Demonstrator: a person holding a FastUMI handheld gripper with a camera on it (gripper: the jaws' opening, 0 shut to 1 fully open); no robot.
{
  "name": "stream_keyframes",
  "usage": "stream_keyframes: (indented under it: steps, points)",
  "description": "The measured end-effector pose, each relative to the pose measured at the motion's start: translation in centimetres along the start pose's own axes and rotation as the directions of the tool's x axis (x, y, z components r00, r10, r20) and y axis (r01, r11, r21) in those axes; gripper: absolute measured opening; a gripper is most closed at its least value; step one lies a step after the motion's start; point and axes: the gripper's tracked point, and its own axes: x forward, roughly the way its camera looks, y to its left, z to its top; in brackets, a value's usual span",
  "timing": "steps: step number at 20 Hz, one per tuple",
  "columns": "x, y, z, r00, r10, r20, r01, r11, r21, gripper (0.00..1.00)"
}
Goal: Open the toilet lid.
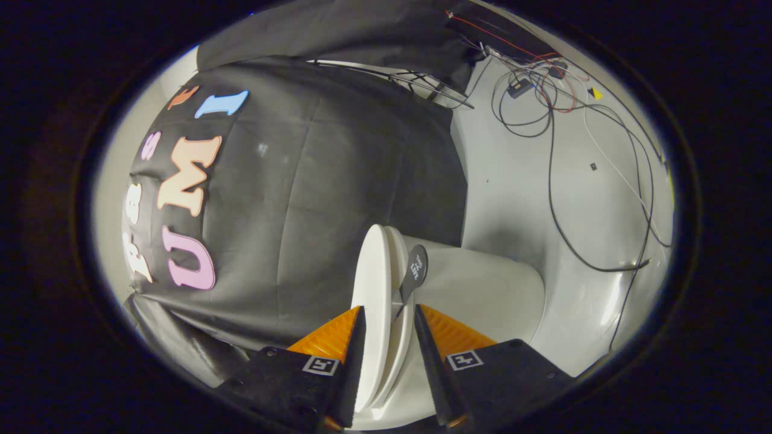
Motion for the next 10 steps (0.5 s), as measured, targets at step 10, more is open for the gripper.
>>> stream_keyframes:
  steps: [10]
  points:
    - [3.2,-1.5,2.5,1.000,0.004,0.025,-0.006,0.995,0.096,0.50]
